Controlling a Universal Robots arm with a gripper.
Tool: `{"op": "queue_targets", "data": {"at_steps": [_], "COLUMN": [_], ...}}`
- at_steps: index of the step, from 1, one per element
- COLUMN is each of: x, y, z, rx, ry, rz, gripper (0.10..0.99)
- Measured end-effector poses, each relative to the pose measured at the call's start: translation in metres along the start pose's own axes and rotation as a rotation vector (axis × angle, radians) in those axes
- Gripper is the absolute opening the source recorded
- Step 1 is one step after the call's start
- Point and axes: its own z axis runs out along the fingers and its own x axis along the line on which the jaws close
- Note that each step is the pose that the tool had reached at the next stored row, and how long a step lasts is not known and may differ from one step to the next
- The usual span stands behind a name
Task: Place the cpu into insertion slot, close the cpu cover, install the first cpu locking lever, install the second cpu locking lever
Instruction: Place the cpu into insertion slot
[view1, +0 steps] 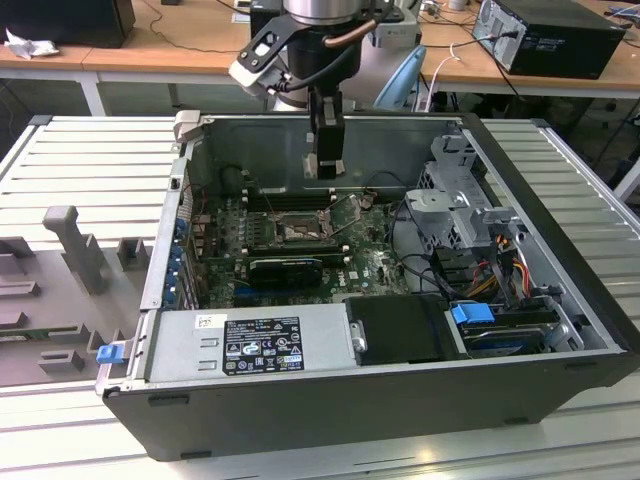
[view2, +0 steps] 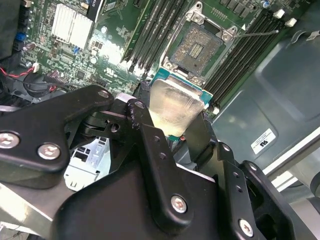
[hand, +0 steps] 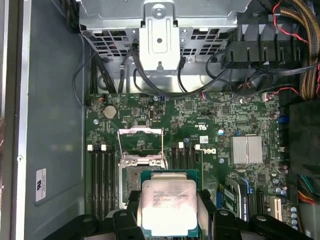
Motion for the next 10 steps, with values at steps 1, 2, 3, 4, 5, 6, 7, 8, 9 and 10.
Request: {"op": "queue_targets", "data": {"at_steps": [1,2,3,4,5,6,7,8,9,10], "x": [0.0,0.0,0.0,-0.0001,-0.0001,-0.0001,-0.0001,-0.0001,-0.0002,-0.0002], "y": [0.0,-0.0001,-0.0002,-0.0003,-0.0004,-0.0006,-0.0007,-0.0008,-0.0009,-0.001], "z": [0.0007,0.0013,0.0021,0.0032,0.0042,0.0065,0.0082,0.0092,0.0105,0.0115], "rx": [0.0,0.0,0.0,0.0,0.0,0.0,0.0,0.0,0.0,0.0], "ry": [0.0,0.0,0.0001,0.0001,0.0,0.0,0.0,0.0,0.0001,0.0], "rz": [0.0,0.0,0.0,0.0,0.0,0.0,0.0,0.0,0.0,0.0], "gripper": [0.529,0.529,0.529,0.529,0.529,0.529,0.529,0.529,0.529,0.529]}}
